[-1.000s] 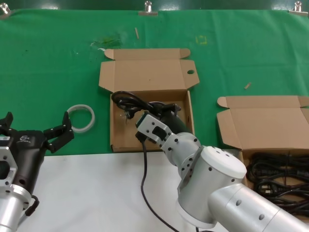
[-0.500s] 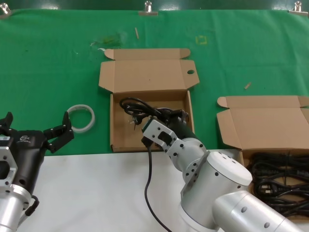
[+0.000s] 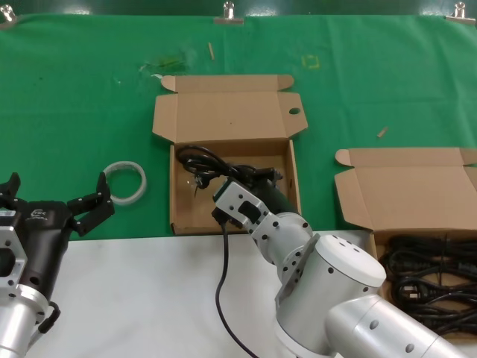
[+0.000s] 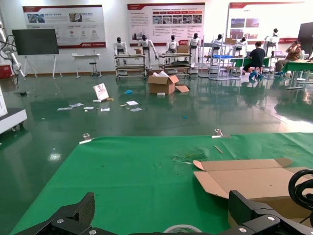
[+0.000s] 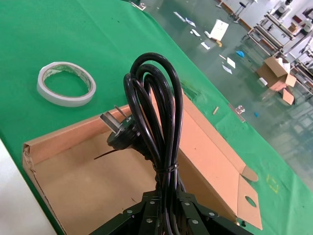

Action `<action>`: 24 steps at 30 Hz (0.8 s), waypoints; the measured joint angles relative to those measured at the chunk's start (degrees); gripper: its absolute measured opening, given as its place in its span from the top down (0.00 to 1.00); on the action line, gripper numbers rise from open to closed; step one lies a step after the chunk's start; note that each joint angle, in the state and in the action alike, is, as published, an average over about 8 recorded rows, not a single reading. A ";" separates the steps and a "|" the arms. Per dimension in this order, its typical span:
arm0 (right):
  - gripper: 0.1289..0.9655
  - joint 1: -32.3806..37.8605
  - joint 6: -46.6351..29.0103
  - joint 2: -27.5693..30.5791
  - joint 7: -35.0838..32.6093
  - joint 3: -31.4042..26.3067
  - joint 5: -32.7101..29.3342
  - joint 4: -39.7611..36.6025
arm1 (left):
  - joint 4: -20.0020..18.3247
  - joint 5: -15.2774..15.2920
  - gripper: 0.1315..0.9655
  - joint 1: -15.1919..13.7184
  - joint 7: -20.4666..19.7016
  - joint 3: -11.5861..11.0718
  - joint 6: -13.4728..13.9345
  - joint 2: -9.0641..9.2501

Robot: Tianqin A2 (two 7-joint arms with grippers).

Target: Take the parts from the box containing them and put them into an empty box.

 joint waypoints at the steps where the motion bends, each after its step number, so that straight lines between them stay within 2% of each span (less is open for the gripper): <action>1: 0.95 0.05 -0.08 0.01 0.26 -0.13 0.00 -0.02 | 0.00 0.00 0.00 0.00 0.00 0.00 0.00 0.00; 10: 0.93 0.11 -0.17 0.02 0.52 -0.27 0.00 -0.04 | 0.00 0.00 0.00 0.00 0.00 0.00 0.00 0.00; 18: 0.83 0.11 -0.17 0.02 0.52 -0.27 0.00 -0.04 | 0.00 0.00 0.00 0.00 0.00 0.00 0.00 0.00; 22: 0.83 0.11 -0.17 0.02 0.52 -0.27 0.00 -0.04 | 0.00 0.00 0.00 0.00 0.00 0.00 0.00 0.00; 24: 0.79 0.11 -0.17 0.02 0.52 -0.27 0.00 -0.04 | 0.00 0.00 0.00 0.00 0.00 0.00 0.00 0.00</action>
